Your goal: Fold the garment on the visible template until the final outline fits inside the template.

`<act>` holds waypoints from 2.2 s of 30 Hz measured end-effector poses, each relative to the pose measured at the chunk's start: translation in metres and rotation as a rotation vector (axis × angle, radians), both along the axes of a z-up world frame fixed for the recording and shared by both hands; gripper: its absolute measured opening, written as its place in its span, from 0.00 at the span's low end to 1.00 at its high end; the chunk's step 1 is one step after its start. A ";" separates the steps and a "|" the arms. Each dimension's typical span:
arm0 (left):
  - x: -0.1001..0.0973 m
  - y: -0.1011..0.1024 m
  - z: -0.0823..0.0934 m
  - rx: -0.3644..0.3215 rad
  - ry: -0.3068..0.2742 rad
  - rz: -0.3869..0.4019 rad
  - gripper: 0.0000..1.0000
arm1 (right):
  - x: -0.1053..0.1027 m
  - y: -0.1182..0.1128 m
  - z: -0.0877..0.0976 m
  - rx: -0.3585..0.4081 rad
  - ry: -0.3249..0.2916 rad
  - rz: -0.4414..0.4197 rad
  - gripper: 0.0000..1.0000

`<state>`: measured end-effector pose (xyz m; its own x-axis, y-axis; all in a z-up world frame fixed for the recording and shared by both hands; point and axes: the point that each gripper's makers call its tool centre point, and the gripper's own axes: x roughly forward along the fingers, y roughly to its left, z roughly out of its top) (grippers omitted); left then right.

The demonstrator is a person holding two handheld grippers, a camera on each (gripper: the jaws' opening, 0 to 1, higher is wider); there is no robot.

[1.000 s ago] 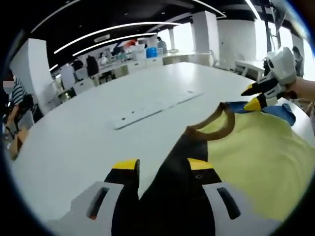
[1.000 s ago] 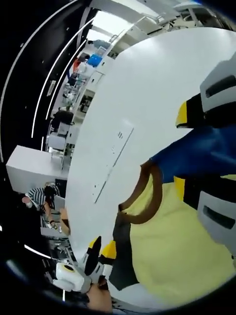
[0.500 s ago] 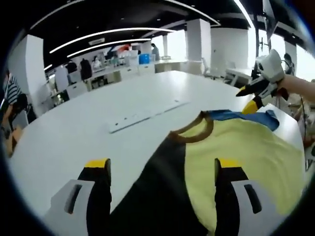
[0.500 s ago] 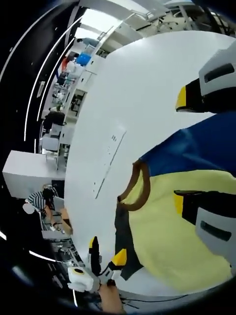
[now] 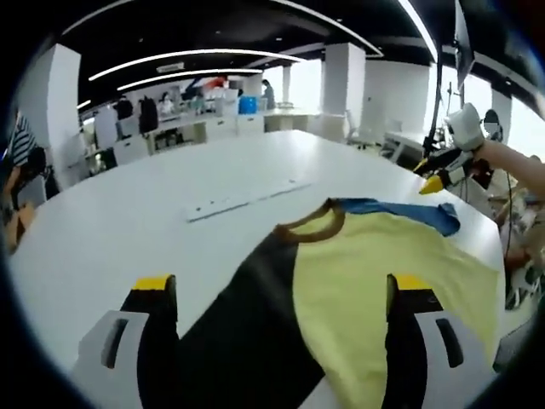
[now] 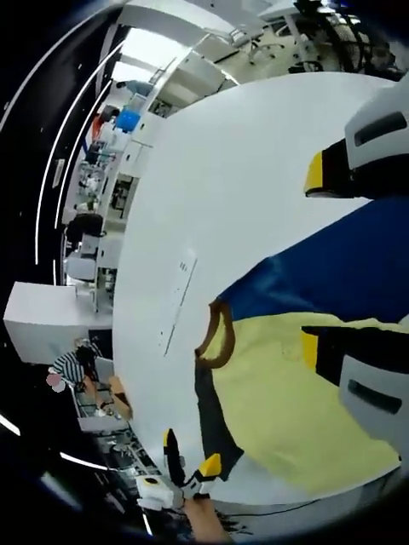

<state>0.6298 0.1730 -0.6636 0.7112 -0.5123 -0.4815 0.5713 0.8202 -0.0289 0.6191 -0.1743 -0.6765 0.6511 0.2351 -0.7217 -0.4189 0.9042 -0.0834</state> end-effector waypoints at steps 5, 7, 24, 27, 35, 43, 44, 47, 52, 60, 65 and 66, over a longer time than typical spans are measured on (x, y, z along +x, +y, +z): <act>-0.009 0.000 0.010 -0.008 -0.019 -0.010 0.99 | -0.018 -0.025 -0.005 -0.040 0.018 -0.033 0.51; -0.014 0.000 0.012 -0.009 -0.025 -0.016 0.99 | -0.025 -0.034 -0.008 -0.051 0.027 -0.043 0.50; -0.061 0.012 0.020 -0.032 -0.016 -0.019 0.99 | -0.071 -0.096 -0.040 -0.092 0.105 -0.222 0.25; -0.069 0.014 0.019 -0.028 -0.013 -0.023 0.99 | -0.073 -0.099 -0.044 -0.091 0.101 -0.235 0.18; -0.089 0.015 0.021 0.003 -0.028 -0.044 0.99 | -0.076 -0.108 -0.060 -0.035 0.131 -0.305 0.13; -0.106 0.015 0.024 -0.010 -0.029 -0.062 0.98 | -0.073 -0.115 -0.068 -0.038 0.124 -0.329 0.11; -0.108 0.015 0.024 -0.013 -0.029 -0.065 0.98 | -0.074 -0.114 -0.070 -0.041 0.128 -0.323 0.11; -0.116 0.014 0.022 -0.015 -0.026 -0.078 0.97 | -0.075 -0.115 -0.074 -0.060 0.130 -0.317 0.09; -0.124 0.023 0.013 0.023 -0.018 -0.080 0.97 | -0.073 -0.118 -0.075 -0.060 0.117 -0.334 0.04; -0.129 0.029 0.016 0.018 -0.021 -0.066 0.96 | -0.077 -0.122 -0.058 -0.045 0.070 -0.335 0.00; -0.130 0.029 0.018 0.028 -0.033 -0.068 0.97 | -0.093 -0.125 -0.041 -0.038 0.030 -0.343 0.00; -0.129 0.030 0.019 0.031 -0.040 -0.065 0.98 | -0.096 -0.126 -0.039 -0.038 0.023 -0.344 0.00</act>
